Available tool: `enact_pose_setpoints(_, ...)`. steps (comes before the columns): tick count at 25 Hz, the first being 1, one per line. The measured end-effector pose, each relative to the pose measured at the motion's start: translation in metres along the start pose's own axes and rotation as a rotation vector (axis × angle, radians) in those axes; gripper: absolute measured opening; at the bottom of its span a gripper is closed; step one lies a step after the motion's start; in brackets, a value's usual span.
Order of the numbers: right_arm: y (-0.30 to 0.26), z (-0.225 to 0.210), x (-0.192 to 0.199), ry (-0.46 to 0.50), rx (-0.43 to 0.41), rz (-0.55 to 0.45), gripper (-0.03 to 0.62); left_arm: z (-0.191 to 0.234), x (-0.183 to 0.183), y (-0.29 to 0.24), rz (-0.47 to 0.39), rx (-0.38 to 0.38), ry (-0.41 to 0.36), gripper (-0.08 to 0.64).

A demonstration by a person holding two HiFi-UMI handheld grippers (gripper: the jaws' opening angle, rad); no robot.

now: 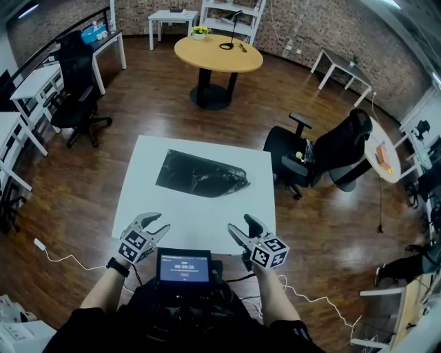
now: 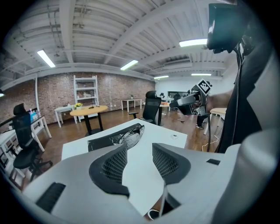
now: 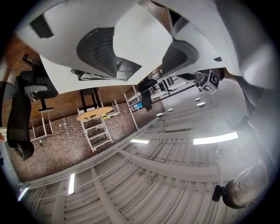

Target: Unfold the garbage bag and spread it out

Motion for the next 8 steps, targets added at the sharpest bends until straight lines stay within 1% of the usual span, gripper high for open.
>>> enact_pose_setpoints(4,0.002,0.007,0.003,-0.007,0.026,-0.006,0.339,0.002,0.007,0.012,0.002,0.002,0.002,0.189)
enact_pose_setpoints(8,0.004,0.013,-0.003,0.002,0.036,-0.023,0.338,0.012,0.014,0.022,0.006,-0.023,0.006,0.189)
Point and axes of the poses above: the fingertips, and each gripper's own axes: y backward along the fingers, z to its left, x out of its underside, the point moved 6 cm from there along y, backward along the fingers, and after that the axes turned 7 degrees about y, right-handed, at the moved point
